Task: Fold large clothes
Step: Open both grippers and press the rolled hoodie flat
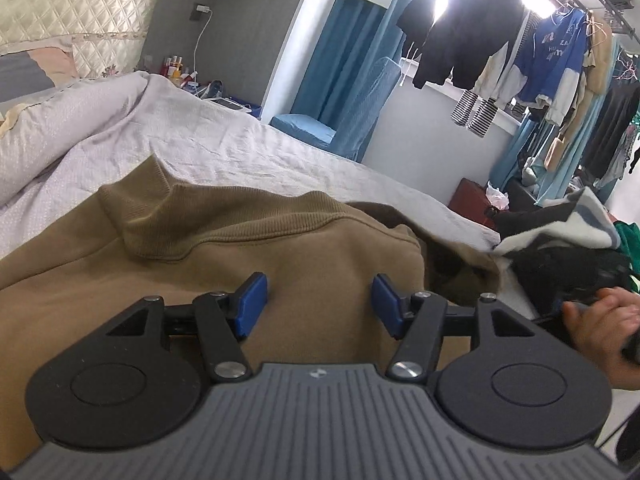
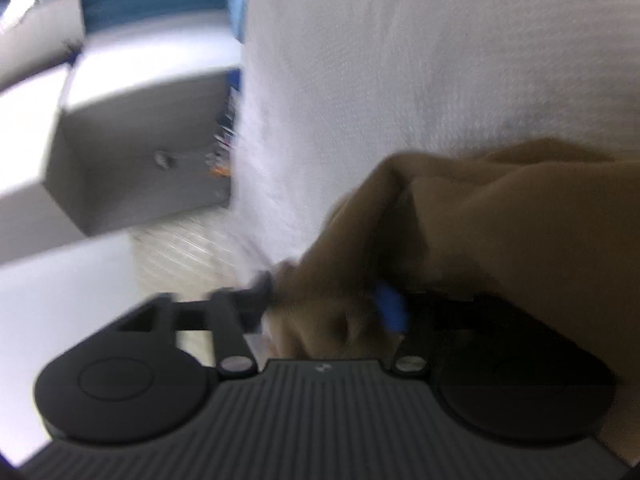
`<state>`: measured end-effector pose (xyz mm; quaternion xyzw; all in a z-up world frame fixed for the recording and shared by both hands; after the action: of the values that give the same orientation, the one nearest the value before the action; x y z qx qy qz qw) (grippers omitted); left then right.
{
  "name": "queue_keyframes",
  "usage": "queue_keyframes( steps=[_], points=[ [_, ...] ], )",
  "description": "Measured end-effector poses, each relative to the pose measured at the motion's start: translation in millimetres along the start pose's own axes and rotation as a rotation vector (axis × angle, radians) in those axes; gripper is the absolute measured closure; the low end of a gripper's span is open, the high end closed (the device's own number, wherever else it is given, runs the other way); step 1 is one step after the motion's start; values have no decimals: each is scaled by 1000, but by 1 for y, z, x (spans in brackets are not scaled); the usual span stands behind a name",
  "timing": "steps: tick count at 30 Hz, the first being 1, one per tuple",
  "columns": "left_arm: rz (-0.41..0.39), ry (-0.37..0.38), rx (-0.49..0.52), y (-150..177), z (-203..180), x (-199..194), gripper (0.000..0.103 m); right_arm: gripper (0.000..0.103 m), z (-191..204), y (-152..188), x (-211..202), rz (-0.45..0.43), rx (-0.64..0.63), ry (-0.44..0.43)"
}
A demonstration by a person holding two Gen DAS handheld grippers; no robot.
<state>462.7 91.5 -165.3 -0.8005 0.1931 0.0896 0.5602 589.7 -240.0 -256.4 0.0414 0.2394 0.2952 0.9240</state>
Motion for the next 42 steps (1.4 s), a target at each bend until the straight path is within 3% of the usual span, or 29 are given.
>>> queue_keyframes(
  steps=[7,16,22,25,29,34,42],
  points=[
    [-2,-15,4,0,-2,-2,38,32,11,10,-50,-77,-168,-38],
    [34,-45,-14,-6,-7,-16,38,30,50,84,-70,-182,-811,29],
    [20,-65,40,-10,-14,-38,38,31,64,141,-48,-167,-1116,36],
    [10,-81,71,-12,-12,-47,38,38,64,168,-35,-137,-1259,32],
    [57,-80,48,-4,0,-41,39,52,54,181,-15,-95,-1325,92],
    [79,-53,31,1,5,-32,37,52,46,179,0,-77,-1353,141],
    [110,-72,43,8,10,-7,36,52,37,174,24,-48,-1354,217]
  ],
)
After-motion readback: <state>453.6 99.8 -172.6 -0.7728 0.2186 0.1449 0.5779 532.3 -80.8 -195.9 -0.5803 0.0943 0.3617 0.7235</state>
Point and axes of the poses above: each gripper's, at about its wrist camera, not at the fingertips, and x roughly the way its jaws point, z to its left, y to its underside, the point moved 6 cm from there along x, roughly the way its jaws point, and after that the axes turned 9 degrees about -z, right-handed, at the moved point
